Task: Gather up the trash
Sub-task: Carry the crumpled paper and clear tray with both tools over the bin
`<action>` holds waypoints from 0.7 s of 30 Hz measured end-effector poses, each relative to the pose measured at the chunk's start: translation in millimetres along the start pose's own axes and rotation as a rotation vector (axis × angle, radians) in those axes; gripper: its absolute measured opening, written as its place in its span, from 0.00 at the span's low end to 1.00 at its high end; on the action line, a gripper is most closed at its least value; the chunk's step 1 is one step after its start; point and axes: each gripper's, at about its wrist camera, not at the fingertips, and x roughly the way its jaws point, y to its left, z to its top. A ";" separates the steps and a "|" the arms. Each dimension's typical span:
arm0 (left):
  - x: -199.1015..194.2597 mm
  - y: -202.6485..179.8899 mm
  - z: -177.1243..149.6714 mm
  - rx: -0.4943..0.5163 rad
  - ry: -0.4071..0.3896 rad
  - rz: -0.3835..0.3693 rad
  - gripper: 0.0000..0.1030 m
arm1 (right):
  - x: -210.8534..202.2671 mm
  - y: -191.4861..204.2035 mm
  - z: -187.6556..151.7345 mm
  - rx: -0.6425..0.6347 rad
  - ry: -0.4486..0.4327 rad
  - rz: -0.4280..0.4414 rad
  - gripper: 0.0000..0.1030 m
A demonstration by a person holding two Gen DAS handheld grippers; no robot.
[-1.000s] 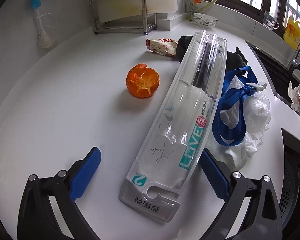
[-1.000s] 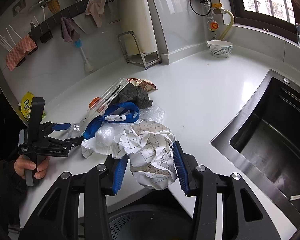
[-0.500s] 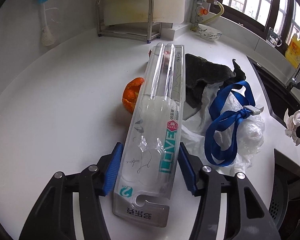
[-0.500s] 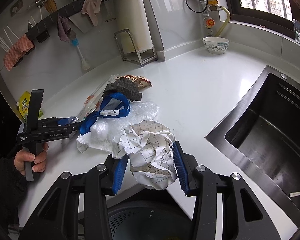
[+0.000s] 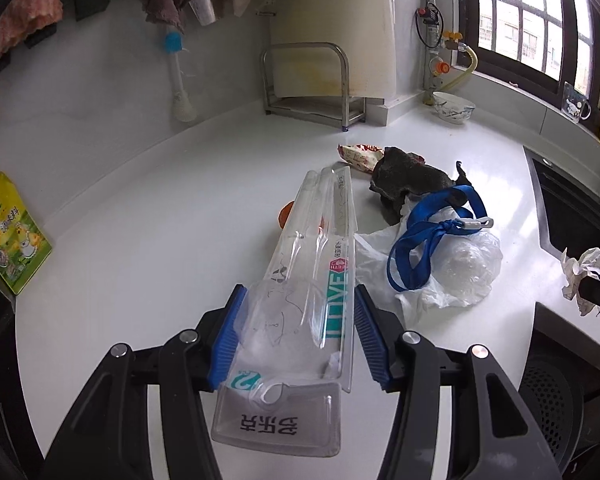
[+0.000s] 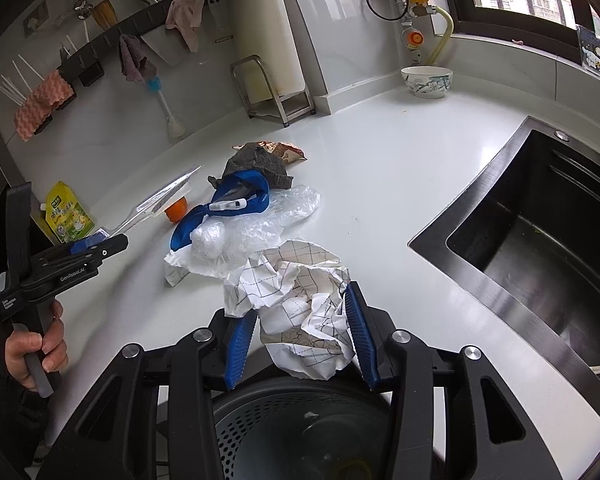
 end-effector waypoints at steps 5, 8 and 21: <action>-32.7 -5.8 -13.9 -0.052 -0.057 0.036 0.48 | -7.6 1.5 -9.4 0.008 0.014 0.009 0.42; -43.9 -9.2 -21.2 -0.075 -0.069 0.047 0.48 | -13.5 4.6 -15.0 0.005 0.011 0.009 0.42; -97.2 -24.7 -42.4 -0.120 -0.150 0.130 0.48 | -39.7 11.4 -39.1 -0.007 -0.004 0.021 0.42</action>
